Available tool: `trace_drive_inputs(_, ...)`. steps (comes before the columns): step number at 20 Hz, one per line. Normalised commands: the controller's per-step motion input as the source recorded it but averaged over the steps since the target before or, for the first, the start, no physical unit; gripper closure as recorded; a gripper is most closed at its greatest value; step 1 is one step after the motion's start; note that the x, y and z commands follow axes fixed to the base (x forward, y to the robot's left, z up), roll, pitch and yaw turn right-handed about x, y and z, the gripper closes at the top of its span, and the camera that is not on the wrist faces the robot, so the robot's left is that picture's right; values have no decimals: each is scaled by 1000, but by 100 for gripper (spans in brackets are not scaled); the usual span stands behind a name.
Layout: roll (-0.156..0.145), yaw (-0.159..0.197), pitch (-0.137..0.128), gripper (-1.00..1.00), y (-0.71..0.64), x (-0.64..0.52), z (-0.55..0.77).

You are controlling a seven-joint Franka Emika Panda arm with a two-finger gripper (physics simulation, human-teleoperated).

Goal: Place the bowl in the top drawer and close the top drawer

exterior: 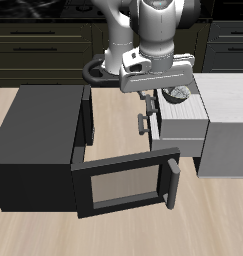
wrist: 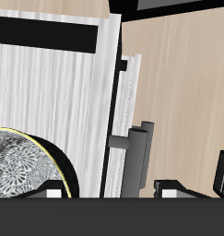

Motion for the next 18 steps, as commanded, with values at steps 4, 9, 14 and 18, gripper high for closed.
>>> trace_drive_inputs(4, -3, 14, 2, -100, -20, -31, -19)
trace_drive_inputs(9, -6, 3, -22, -100, -111, -40, 171)
trace_drive_inputs(14, -25, 12, -5, -100, -179, -37, 182)
trace_drive_inputs(18, -21, 16, -3, -100, -168, -34, 134)
